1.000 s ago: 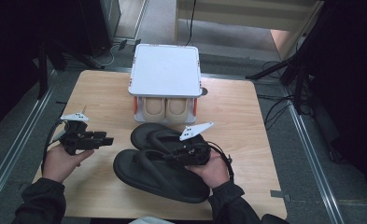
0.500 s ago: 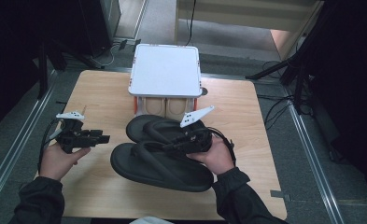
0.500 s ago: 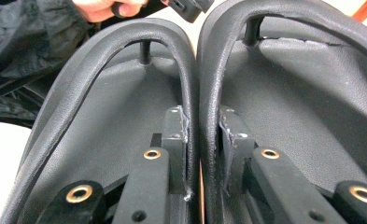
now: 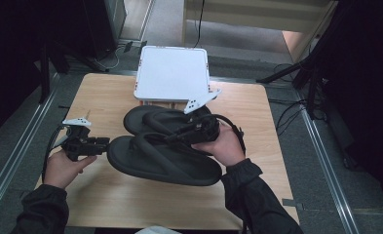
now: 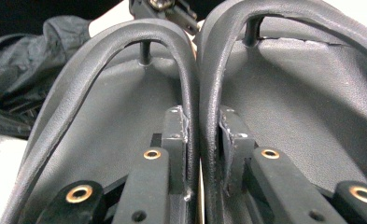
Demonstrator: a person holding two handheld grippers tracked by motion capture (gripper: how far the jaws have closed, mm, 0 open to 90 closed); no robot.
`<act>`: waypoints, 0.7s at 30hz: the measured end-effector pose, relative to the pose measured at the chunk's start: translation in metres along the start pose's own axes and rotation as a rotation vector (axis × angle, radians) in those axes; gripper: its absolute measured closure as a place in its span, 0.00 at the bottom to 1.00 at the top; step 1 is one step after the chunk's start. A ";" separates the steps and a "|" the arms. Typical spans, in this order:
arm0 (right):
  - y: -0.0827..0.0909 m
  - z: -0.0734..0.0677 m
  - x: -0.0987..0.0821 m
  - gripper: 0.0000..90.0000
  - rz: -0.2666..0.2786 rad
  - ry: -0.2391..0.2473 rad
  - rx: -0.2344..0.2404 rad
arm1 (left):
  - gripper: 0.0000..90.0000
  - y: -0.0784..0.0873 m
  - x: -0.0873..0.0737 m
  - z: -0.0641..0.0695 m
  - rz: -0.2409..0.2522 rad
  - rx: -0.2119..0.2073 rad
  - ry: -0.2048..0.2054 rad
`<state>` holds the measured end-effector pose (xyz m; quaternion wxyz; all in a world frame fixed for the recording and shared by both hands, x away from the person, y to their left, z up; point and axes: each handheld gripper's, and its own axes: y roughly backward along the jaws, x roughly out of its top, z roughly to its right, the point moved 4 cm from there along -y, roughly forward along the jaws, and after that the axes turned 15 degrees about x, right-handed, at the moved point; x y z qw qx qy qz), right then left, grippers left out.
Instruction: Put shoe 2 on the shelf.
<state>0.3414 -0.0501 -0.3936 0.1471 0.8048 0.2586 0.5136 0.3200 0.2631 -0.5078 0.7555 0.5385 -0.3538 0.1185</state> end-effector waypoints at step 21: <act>0.044 0.037 0.085 0.85 0.076 -0.071 -0.285 | 0.55 0.001 0.000 -0.003 0.015 -0.018 0.020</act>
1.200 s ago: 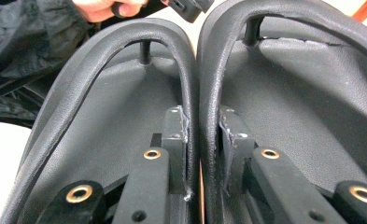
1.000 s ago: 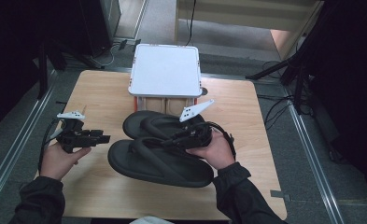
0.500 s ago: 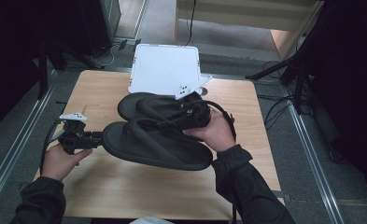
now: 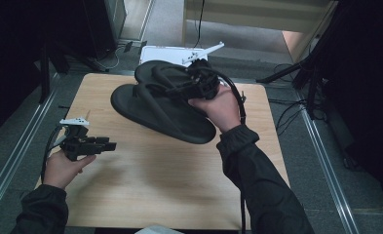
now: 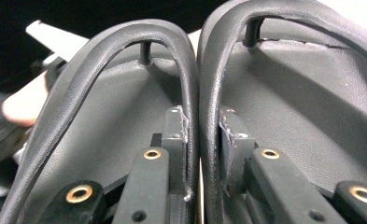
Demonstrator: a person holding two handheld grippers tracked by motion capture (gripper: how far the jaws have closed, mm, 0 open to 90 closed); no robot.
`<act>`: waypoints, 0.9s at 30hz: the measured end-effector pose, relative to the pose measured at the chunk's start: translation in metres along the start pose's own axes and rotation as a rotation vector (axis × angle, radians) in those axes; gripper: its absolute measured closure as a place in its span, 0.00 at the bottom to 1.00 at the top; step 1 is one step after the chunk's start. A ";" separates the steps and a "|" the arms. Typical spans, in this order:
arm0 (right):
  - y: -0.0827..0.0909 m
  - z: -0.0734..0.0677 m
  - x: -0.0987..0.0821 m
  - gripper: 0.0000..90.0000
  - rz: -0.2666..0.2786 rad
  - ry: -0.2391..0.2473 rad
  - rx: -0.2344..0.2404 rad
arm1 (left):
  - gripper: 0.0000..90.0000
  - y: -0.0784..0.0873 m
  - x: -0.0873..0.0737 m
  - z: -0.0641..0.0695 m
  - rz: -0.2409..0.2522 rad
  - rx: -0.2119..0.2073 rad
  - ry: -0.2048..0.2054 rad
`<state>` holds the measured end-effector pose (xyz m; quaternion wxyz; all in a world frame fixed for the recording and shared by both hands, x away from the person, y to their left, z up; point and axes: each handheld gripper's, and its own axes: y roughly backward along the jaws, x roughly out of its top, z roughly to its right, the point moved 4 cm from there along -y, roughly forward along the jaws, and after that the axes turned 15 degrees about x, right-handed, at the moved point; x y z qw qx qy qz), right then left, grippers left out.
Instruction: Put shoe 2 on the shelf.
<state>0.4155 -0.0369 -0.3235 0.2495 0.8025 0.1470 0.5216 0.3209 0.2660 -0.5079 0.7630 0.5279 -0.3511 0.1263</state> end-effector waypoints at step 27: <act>-0.062 0.109 0.052 0.85 0.248 -0.465 -0.606 | 0.56 -0.009 0.008 0.011 -0.002 -0.040 -0.027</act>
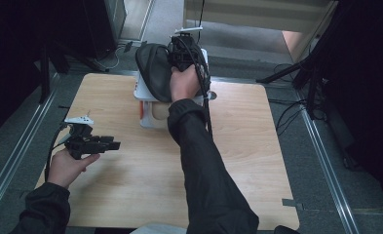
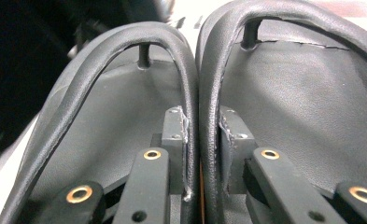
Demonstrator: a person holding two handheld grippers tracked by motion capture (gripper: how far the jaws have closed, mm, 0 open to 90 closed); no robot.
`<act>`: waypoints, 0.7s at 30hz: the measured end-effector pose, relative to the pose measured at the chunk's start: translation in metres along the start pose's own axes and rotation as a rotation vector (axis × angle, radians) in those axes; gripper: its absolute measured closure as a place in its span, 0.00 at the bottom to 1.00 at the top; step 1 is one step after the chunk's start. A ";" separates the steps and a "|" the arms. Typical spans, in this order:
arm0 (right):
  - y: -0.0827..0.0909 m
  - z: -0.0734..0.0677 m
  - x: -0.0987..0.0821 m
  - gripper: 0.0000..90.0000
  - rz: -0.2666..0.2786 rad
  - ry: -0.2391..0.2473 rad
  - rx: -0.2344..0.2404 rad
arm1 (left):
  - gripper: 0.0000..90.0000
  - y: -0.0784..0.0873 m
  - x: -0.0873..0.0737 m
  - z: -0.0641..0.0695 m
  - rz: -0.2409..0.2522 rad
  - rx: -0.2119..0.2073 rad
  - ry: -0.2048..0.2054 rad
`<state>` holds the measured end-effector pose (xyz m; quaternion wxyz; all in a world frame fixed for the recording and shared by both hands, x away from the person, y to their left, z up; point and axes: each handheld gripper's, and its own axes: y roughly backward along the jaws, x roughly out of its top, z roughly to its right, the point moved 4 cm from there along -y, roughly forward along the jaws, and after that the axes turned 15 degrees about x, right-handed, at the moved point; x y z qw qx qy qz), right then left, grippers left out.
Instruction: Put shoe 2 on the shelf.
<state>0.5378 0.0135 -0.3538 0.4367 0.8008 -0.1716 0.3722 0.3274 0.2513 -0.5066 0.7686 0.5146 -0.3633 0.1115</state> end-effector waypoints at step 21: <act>-0.028 0.008 0.008 0.84 0.055 -0.101 -0.118 | 0.56 -0.005 0.002 0.005 0.004 -0.019 -0.025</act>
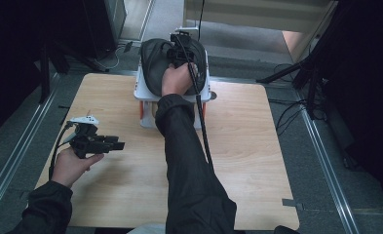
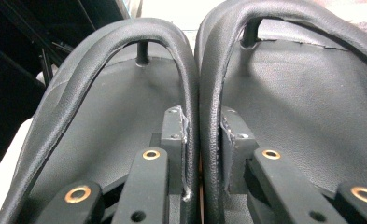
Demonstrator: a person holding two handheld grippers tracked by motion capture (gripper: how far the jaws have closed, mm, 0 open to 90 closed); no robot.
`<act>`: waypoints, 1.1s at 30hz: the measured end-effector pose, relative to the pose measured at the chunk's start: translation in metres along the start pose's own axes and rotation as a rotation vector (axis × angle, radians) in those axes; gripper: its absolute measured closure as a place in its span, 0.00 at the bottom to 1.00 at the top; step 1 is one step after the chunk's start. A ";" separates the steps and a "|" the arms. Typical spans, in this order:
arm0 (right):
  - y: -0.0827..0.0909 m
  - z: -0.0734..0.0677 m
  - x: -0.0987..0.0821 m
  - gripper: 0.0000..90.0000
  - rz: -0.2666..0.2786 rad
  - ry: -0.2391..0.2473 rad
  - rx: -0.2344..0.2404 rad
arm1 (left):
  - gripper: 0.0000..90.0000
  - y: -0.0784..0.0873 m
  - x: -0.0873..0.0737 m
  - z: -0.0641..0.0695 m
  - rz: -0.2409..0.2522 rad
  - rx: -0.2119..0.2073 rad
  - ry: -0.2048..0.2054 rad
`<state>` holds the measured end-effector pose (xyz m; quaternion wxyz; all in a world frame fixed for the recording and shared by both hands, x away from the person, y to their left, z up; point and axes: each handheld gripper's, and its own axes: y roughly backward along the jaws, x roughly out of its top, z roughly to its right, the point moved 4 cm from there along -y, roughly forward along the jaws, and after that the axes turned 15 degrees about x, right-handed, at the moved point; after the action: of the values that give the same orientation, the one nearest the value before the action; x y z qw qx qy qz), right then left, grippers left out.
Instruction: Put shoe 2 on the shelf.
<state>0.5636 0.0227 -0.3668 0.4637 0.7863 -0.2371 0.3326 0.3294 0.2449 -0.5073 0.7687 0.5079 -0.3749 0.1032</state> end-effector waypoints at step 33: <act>0.007 0.002 -0.006 0.66 0.029 -0.042 0.074 | 0.56 -0.002 0.000 0.002 -0.011 0.003 -0.006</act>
<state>0.5555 0.0183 -0.3678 0.4243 0.8062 -0.2455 0.3312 0.3293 0.2424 -0.5085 0.7672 0.5116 -0.3742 0.0981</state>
